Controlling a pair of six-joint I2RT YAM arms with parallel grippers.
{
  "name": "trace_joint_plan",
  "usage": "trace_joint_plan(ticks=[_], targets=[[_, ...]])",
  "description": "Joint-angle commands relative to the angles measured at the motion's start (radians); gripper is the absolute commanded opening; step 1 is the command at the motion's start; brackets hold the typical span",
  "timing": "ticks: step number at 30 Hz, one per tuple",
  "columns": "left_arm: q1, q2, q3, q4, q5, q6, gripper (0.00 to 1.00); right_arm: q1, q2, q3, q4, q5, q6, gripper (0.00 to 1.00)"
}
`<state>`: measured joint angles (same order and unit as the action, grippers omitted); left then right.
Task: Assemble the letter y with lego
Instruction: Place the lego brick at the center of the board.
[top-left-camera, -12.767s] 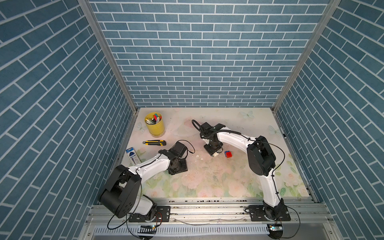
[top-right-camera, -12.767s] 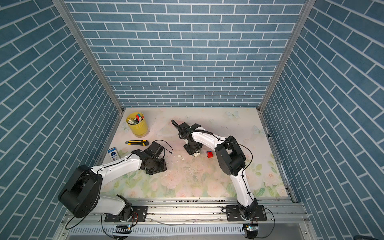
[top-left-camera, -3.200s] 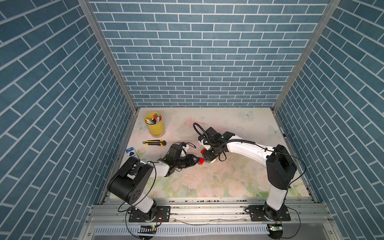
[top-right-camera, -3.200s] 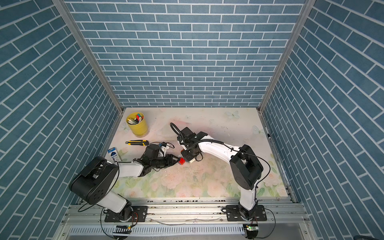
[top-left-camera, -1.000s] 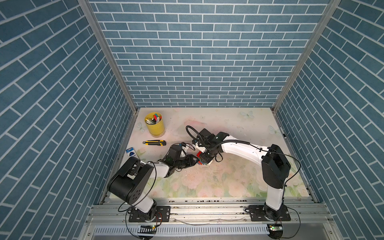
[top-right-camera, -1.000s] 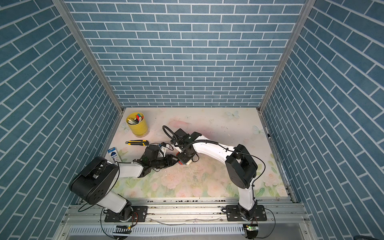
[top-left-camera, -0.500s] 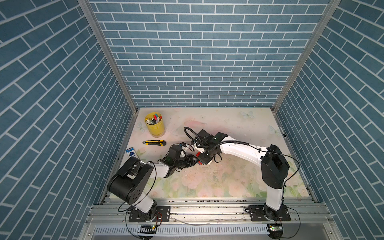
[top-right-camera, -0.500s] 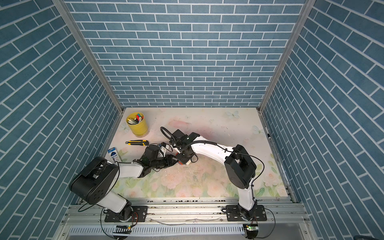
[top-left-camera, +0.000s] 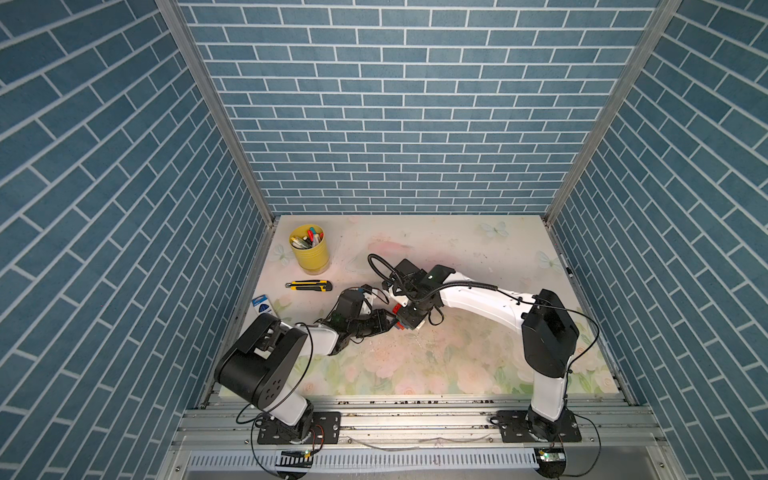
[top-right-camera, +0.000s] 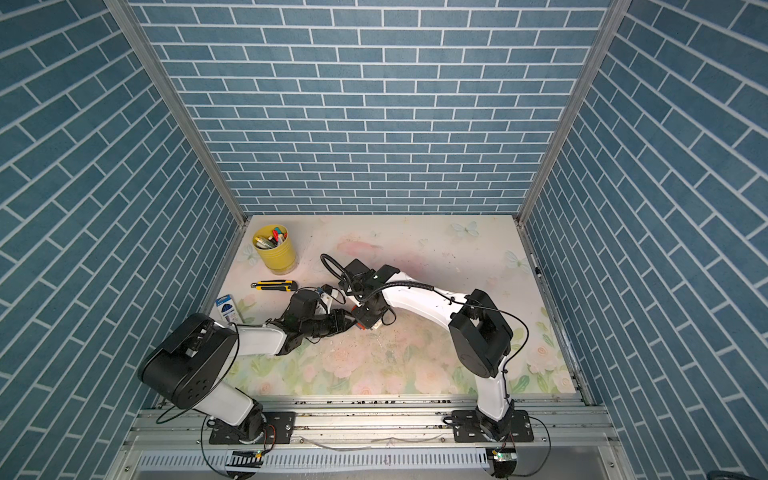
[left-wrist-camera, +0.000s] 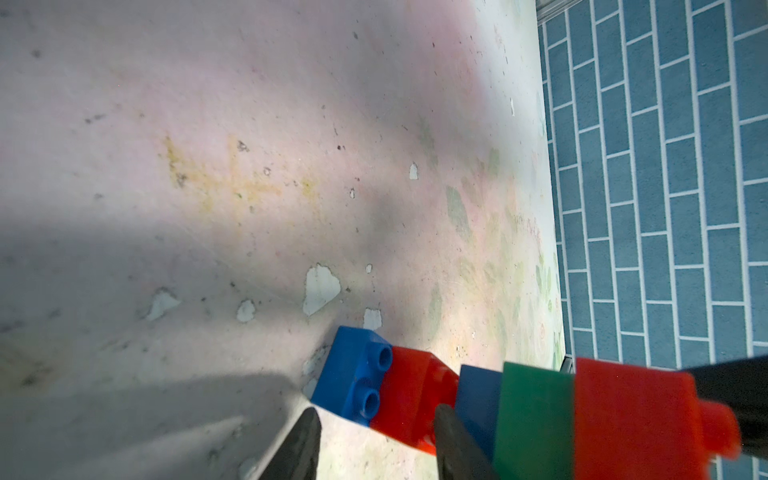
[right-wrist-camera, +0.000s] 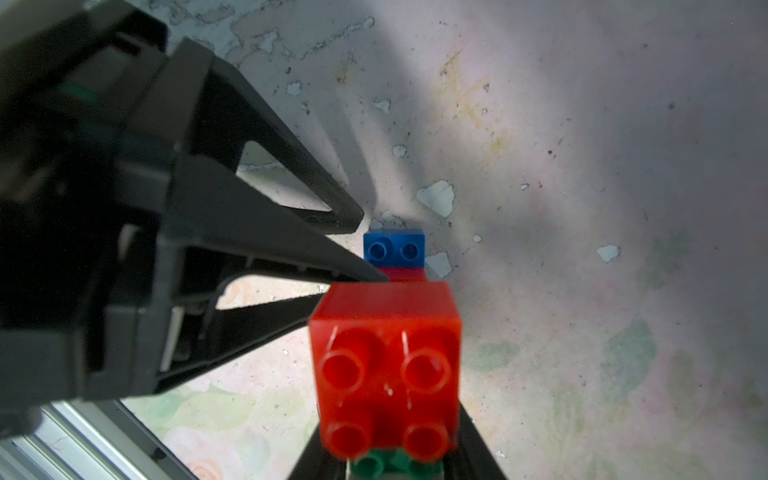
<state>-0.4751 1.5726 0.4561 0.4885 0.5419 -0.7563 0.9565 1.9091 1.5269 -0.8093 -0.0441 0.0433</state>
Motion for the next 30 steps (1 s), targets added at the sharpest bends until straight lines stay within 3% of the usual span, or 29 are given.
trace_joint_plan(ticks=[1,30], targets=[[0.011,0.058,-0.066,-0.257,-0.12,0.014,0.46,-0.005,-0.01,-0.011,-0.059,0.096,-0.033,0.29],[0.012,0.074,-0.082,-0.208,-0.105,0.001,0.46,-0.005,0.008,-0.017,-0.032,-0.039,-0.014,0.3]])
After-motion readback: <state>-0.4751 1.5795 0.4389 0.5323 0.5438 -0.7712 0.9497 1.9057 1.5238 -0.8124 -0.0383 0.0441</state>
